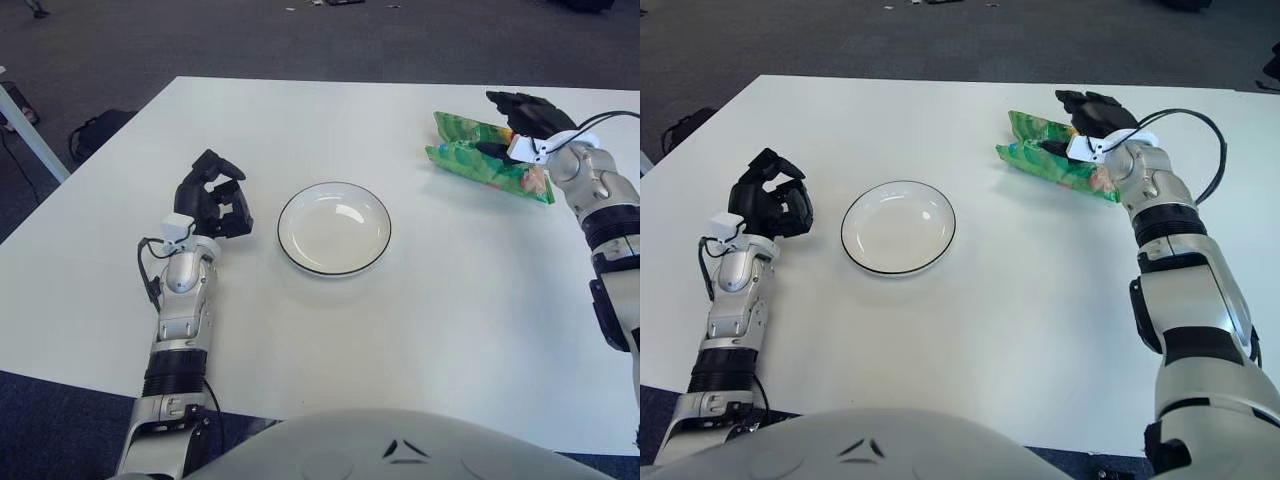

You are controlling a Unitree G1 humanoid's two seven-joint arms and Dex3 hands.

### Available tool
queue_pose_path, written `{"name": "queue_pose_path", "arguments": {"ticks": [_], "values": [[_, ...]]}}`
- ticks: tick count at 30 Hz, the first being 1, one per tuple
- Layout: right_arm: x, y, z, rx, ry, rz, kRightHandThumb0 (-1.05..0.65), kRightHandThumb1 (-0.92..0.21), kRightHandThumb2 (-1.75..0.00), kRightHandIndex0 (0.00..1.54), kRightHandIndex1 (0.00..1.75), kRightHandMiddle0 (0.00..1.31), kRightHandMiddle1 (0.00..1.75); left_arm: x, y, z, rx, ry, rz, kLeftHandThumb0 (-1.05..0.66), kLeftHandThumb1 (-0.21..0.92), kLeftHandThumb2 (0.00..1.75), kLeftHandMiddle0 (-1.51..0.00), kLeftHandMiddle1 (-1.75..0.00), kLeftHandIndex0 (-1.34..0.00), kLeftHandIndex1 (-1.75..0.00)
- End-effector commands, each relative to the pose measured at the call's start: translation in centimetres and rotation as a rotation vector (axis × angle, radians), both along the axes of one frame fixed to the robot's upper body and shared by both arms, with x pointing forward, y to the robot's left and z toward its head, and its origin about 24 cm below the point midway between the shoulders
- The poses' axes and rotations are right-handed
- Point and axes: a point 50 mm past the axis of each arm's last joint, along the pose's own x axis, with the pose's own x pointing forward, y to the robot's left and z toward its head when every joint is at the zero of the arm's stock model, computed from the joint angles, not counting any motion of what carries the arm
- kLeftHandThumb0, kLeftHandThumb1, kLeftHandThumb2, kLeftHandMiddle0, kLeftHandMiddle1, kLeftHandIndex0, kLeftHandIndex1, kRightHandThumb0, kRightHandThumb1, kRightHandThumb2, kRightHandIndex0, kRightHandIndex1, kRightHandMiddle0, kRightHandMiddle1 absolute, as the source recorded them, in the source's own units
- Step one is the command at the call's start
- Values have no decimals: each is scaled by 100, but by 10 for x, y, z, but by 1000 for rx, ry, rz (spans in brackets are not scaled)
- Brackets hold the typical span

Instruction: Put the snack into the plate.

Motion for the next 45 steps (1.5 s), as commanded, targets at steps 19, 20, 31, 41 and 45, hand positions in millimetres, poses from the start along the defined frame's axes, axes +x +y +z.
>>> {"name": "queue_pose_path", "arguments": {"ticks": [19,20,31,41,45], "values": [[-8,5,-60,114,288,-30,-105,-92,-80,0,0,0,0,-29,1,-46,-66,186,69,-46,38,123,-125,-175,-56,-175],[-9,6,-61,127,296,-29,-105,-92,-81,0,0,0,0,-29,1,-46,-66,186,70,-46,38,123,-125,-175,-56,-175],[-10,11,-66,150,334,3,-105,-92,-86,0,0,0,0,-28,3,-46,-67,184,78,-45,39,122,-124,-175,-55,-175],[-13,9,-71,107,293,-3,-99,-92,-76,0,0,0,28,-27,2,-45,-61,178,79,-47,35,127,-124,-175,-58,-175],[-12,9,-72,115,200,-63,-90,-91,-68,5,4,1,67,-27,2,-45,-62,178,80,-47,34,129,-124,-175,-59,-175]]}}
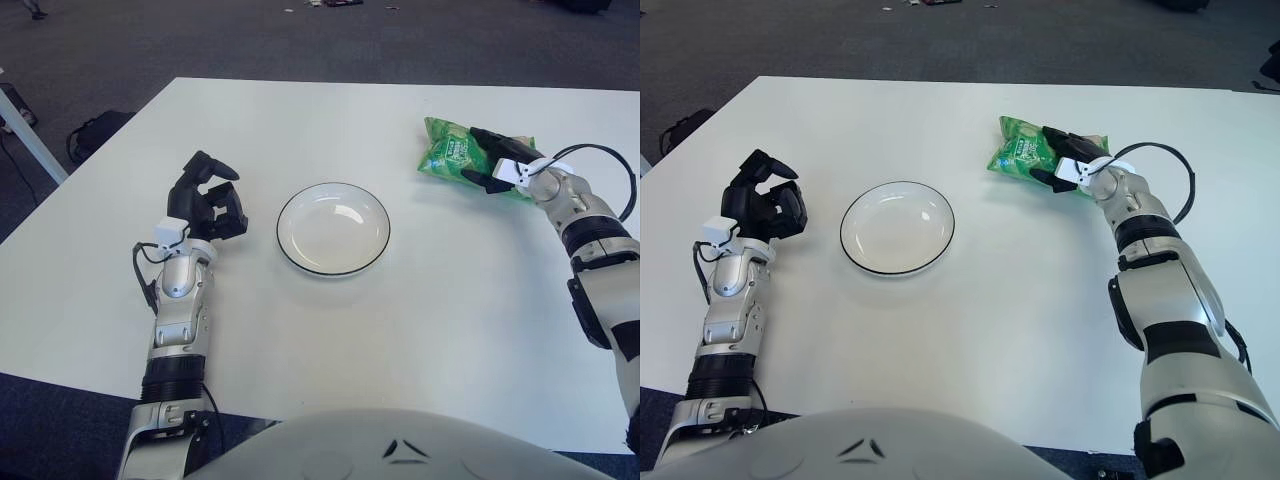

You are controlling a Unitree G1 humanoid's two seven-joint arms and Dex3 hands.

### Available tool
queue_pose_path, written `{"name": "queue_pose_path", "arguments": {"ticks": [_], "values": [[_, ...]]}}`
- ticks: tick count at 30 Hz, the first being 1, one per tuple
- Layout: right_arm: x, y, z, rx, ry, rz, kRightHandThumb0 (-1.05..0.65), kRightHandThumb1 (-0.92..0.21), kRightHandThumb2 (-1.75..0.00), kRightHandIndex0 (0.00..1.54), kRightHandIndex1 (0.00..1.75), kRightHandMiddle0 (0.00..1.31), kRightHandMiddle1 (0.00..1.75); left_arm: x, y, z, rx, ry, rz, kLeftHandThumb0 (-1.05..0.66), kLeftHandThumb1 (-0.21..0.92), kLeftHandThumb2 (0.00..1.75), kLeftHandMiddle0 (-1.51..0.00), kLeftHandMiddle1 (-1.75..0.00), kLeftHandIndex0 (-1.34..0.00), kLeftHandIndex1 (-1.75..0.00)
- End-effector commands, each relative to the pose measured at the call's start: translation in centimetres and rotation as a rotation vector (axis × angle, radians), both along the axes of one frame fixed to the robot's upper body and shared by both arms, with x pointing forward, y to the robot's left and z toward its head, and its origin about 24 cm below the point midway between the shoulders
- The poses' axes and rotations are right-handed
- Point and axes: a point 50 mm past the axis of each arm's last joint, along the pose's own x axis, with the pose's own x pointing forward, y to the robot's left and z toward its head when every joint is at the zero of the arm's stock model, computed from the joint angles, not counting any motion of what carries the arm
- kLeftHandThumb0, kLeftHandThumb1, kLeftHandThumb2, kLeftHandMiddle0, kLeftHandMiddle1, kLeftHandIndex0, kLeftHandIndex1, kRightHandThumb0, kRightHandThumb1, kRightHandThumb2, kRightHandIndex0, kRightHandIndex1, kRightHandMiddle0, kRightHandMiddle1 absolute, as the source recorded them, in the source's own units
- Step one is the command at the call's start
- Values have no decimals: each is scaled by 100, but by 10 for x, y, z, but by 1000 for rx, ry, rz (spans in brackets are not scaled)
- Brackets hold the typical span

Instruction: Put the snack into the plate.

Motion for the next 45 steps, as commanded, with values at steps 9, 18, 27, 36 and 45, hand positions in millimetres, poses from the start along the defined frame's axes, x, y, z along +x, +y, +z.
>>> {"name": "queue_pose_path", "arguments": {"ticks": [9,18,27,36,45], "values": [[-6,8,-21,-68,-195,-125,-22,-64,-92,15,163,34,169,-22,-3,-46,-53,176,40,-48,31,133,-123,-175,-62,-175],[-6,11,-18,10,-313,-192,0,-12,-142,78,138,69,174,-21,-4,-46,-47,173,45,-48,30,133,-124,-175,-62,-175],[-5,8,-13,65,-329,-214,0,-9,-148,84,146,63,175,-21,-5,-47,-49,176,44,-48,32,131,-125,-175,-61,-175],[3,11,9,153,-383,-197,0,-10,-150,85,153,57,175,-20,-4,-48,-40,177,47,-47,35,127,-126,-175,-58,-175],[10,40,52,295,-458,-93,0,-8,-154,85,158,56,175,-18,-2,-49,-32,178,38,-46,36,126,-126,-175,-58,-175]]}}
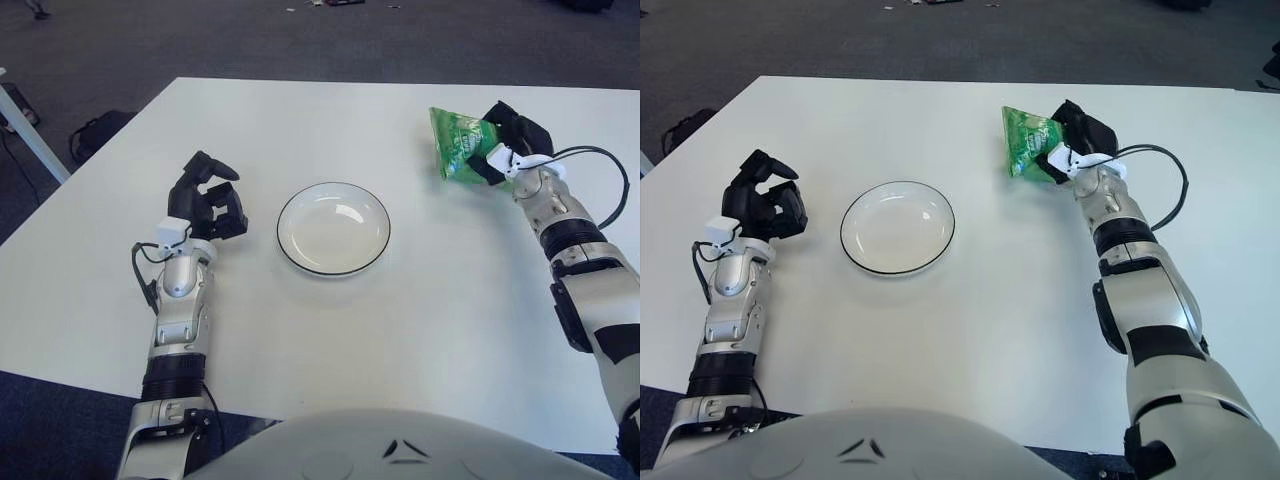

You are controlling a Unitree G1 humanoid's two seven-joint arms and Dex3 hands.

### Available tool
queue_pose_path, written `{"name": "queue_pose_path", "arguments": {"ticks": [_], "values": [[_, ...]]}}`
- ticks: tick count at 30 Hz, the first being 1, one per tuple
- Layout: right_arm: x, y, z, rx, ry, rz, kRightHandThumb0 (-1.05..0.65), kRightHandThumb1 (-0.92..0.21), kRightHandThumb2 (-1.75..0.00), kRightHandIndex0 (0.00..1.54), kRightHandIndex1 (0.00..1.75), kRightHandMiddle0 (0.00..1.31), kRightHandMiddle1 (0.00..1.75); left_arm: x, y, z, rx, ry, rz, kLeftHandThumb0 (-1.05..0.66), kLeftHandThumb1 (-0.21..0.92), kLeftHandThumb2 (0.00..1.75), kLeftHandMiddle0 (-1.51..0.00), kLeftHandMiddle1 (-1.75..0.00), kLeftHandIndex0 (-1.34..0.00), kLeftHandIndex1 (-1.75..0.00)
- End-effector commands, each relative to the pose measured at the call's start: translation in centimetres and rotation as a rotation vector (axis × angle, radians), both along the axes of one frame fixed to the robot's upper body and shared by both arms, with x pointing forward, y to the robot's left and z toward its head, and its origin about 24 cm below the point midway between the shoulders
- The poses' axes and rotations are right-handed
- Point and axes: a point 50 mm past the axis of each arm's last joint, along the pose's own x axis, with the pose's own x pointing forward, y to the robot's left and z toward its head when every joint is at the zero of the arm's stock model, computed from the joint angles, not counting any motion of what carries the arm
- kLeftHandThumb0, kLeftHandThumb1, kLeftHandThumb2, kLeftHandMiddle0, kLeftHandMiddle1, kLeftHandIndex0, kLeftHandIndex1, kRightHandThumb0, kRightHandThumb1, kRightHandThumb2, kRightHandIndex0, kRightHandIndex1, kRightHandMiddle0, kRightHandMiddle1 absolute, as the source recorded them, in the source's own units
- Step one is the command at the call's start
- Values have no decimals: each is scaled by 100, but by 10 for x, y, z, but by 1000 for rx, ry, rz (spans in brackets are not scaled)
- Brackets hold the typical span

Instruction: Put the snack into the plate.

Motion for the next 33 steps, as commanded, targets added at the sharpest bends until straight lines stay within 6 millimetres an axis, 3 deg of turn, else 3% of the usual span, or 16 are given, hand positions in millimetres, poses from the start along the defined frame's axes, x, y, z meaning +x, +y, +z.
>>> {"name": "queue_pose_path", "arguments": {"ticks": [1,15,24,28,33], "values": [[1,23,20,47,-58,72,0,-7,-154,86,158,57,175,-20,-3,-47,-63,177,24,-46,36,126,-126,-175,-58,-175],[-8,71,56,44,-155,247,0,-5,-160,85,166,58,175,-19,-2,-48,-62,181,26,-46,37,125,-126,-175,-57,-175],[-21,114,77,32,-275,461,0,-2,-164,86,167,60,175,-18,-2,-49,-70,186,22,-45,39,122,-126,-175,-55,-175],[-20,135,79,38,-261,552,0,-2,-163,87,166,61,175,-18,-2,-50,-73,184,22,-45,40,121,-126,-175,-55,-175],[-26,141,73,81,-237,652,0,-2,-163,87,164,61,175,-17,-4,-50,-82,180,18,-45,40,121,-127,-175,-54,-175]]}}
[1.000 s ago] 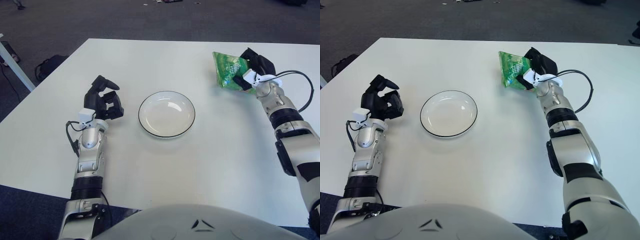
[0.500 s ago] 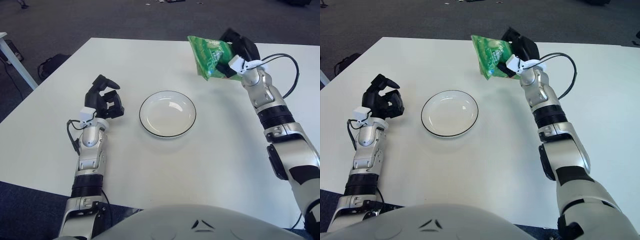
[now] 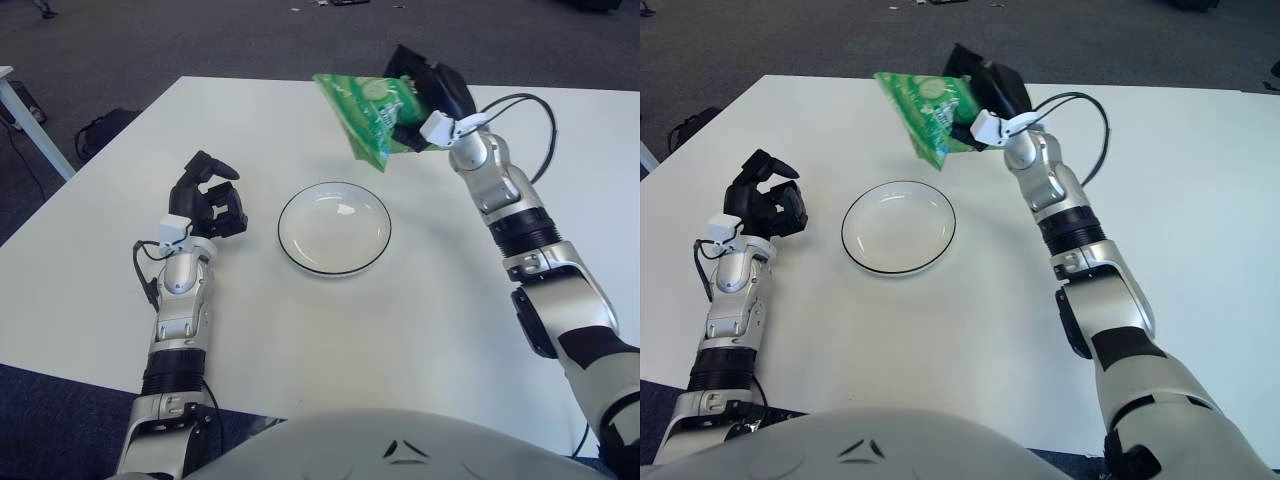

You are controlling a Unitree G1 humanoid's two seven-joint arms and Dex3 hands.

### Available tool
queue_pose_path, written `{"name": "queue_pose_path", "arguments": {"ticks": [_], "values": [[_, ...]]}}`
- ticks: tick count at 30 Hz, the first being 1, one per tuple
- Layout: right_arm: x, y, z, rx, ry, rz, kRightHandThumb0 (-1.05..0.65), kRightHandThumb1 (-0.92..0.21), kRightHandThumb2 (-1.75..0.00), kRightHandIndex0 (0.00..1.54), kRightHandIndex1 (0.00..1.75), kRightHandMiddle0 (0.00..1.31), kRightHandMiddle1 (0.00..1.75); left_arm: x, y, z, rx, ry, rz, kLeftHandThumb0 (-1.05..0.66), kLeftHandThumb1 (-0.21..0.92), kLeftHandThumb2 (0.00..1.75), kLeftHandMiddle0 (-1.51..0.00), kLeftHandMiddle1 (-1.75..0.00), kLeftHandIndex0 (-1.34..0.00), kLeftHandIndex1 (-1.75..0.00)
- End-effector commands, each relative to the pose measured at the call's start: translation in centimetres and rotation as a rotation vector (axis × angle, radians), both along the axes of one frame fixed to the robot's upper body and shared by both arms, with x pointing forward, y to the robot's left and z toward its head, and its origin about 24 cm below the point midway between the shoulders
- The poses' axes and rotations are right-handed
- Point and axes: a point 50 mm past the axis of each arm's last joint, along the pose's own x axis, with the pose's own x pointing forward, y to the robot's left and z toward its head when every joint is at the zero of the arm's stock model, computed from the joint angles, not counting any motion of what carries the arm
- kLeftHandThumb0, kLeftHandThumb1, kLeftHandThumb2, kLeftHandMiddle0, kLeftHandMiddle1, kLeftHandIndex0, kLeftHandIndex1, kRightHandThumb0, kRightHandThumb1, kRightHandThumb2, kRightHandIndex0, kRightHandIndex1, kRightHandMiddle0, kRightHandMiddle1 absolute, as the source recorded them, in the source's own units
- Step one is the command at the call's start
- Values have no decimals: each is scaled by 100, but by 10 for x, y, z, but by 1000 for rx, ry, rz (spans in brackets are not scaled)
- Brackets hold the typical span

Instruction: Put the snack into the plate.

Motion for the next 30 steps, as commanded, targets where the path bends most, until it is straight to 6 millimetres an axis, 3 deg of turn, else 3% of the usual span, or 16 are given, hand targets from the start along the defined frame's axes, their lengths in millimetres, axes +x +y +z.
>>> {"name": "queue_pose_path", "arguments": {"ticks": [1,13,30], "values": [[-6,10,0,28,3,98,0,-2,-163,87,164,61,175,-22,-5,-48,-79,173,22,-45,40,121,-127,-175,-54,-175],[-31,28,-18,-40,69,264,0,-1,-164,87,166,61,175,-19,-14,-49,-78,165,24,-45,41,119,-126,-175,-53,-175],[-36,32,-45,-279,270,450,0,-8,-156,81,167,55,175,-19,-23,-49,-55,154,23,-44,43,117,-123,-175,-52,-175]]}}
